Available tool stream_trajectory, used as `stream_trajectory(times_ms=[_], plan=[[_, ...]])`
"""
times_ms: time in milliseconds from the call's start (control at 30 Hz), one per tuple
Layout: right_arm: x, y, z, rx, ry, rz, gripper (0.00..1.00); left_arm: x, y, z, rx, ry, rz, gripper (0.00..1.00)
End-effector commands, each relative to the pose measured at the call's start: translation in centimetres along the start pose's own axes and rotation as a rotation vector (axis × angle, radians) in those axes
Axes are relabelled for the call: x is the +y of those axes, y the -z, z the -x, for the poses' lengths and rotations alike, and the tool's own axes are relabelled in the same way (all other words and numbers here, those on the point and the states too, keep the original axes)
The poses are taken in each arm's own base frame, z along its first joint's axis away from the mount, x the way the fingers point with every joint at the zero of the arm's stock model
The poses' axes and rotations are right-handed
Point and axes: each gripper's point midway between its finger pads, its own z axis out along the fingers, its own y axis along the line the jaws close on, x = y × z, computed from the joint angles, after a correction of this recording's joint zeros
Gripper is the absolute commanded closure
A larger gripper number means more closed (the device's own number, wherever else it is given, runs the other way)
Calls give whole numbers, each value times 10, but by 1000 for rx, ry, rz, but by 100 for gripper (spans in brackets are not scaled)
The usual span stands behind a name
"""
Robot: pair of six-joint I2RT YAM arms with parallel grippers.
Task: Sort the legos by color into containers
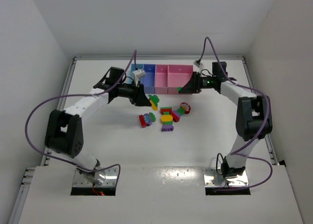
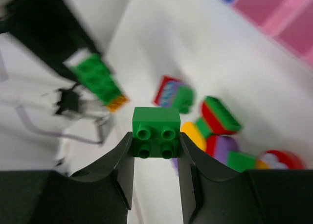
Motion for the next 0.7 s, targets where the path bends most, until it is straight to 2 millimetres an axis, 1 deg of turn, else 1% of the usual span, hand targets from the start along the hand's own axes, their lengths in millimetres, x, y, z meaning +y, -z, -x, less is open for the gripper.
stream_trajectory(times_ms=[0, 33, 67, 100, 133, 167, 200, 233, 267, 300, 333, 367, 400, 433, 467, 500, 533, 567, 600, 633, 667], plan=[[-28, 14, 36, -17, 226, -309, 100, 16, 30, 33, -110, -157, 293, 96], [-47, 16, 46, -27, 255, -436, 100, 19, 35, 36, -126, -155, 339, 96], [-48, 17, 63, -43, 285, -494, 100, 28, 41, 35, -133, -141, 408, 96], [-69, 25, 73, -58, 284, -608, 100, 26, 47, 43, -164, -140, 442, 96], [-67, 24, 93, -80, 334, -638, 100, 31, 52, 44, -175, -144, 483, 96], [-71, 24, 101, -88, 345, -672, 100, 31, 55, 47, -188, -136, 508, 96], [-78, 27, 110, -101, 352, -715, 100, 30, 59, 50, -197, -142, 523, 96], [-89, 28, 123, -113, 373, -785, 100, 30, 60, 48, -198, -146, 542, 96], [-93, 22, 127, -112, 381, -806, 100, 31, 61, 48, -199, -145, 551, 96], [-101, 24, 131, -100, 402, -832, 100, 32, 60, 44, -192, -139, 551, 96], [-103, 22, 137, -96, 419, -864, 100, 32, 60, 44, -192, -139, 551, 96], [-114, 13, 131, -67, 419, -872, 100, 32, 60, 44, -192, -139, 551, 96], [-123, 15, 128, -49, 420, -898, 100, 32, 60, 44, -192, -139, 551, 96], [-125, 8, 127, -35, 431, -891, 97, 31, 61, 49, -199, -156, 552, 96], [-129, 4, 123, -24, 423, -878, 94, 36, 62, 48, -195, -146, 559, 96], [-134, -5, 112, 6, 403, -830, 91, 34, 64, 54, -206, -155, 559, 96], [-137, -7, 108, 10, 388, -821, 80, 33, 62, 57, -207, -158, 546, 96], [-135, -10, 107, 12, 388, -803, 74, 35, 65, 58, -211, -154, 553, 96], [-137, -15, 99, 30, 374, -769, 68, 36, 63, 60, -210, -155, 544, 96], [-139, -15, 92, 45, 360, -770, 61, 37, 60, 58, -201, -149, 533, 96], [-137, -17, 92, 46, 359, -757, 50, 34, 60, 63, -209, -158, 523, 96]])
